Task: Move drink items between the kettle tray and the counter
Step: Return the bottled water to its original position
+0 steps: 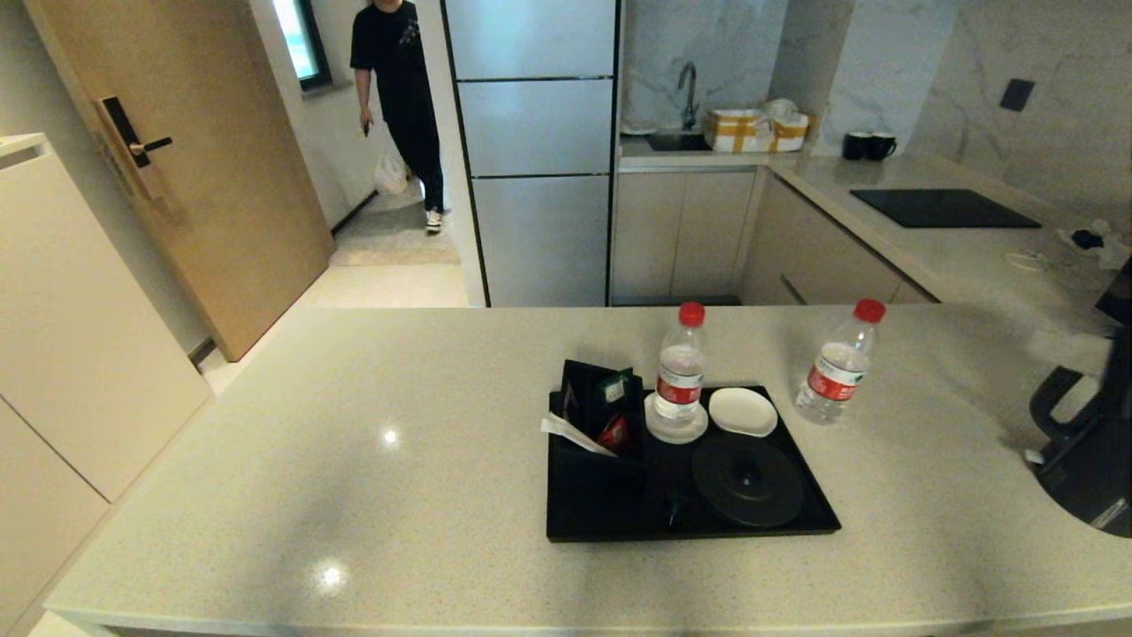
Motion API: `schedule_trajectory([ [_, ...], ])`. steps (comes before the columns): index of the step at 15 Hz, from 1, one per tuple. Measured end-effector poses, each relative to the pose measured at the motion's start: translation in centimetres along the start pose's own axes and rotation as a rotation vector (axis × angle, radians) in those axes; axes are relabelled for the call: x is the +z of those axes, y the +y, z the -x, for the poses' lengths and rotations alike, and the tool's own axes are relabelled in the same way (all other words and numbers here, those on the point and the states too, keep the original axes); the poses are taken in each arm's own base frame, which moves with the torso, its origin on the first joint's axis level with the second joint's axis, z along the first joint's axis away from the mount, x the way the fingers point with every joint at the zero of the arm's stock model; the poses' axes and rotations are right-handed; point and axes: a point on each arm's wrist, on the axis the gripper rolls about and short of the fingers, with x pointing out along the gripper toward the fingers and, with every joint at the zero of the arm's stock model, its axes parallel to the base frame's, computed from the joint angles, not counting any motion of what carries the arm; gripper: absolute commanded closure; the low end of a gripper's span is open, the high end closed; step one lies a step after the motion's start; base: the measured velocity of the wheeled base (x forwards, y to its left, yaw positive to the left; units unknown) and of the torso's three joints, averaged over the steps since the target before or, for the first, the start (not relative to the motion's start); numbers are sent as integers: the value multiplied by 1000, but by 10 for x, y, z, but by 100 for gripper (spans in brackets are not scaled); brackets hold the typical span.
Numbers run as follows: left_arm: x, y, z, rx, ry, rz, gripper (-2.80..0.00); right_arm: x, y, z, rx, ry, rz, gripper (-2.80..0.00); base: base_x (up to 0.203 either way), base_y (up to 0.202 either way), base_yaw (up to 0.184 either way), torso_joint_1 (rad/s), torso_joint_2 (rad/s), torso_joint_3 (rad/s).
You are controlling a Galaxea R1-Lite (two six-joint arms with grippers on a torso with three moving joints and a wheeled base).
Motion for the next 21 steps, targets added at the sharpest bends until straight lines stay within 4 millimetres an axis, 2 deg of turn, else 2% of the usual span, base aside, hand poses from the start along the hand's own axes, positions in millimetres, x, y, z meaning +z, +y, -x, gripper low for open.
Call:
schedule_trajectory([
  [3,0,0,0,0,0,0,0,-7,-1,80,-40,-27,5,0,0,0,0,0,0,0],
  [6,0,0,0,0,0,0,0,-29,-6,150,-115,-34,-5,0,0,0,0,0,0,0],
  [8,0,0,0,0,0,0,0,-52,-3,183,-154,-29,14,0,0,0,0,0,0,0],
  [10,0,0,0,1,0,0,0,-70,1,200,-155,-44,34,0,0,0,0,0,0,0],
  [14,0,0,0,0,0,0,0,-106,1,209,-155,-80,46,0,0,0,0,0,0,0],
  [16,0,0,0,0,0,0,0,-131,-2,208,-133,-109,70,0,0,0,0,0,0,0],
  [18,0,0,0,0,0,0,0,-161,-7,188,-126,-100,116,0,0,0,0,0,0,0],
  [21,0,0,0,0,0,0,0,-200,-16,139,-137,-117,160,0,0,0,0,0,0,0],
])
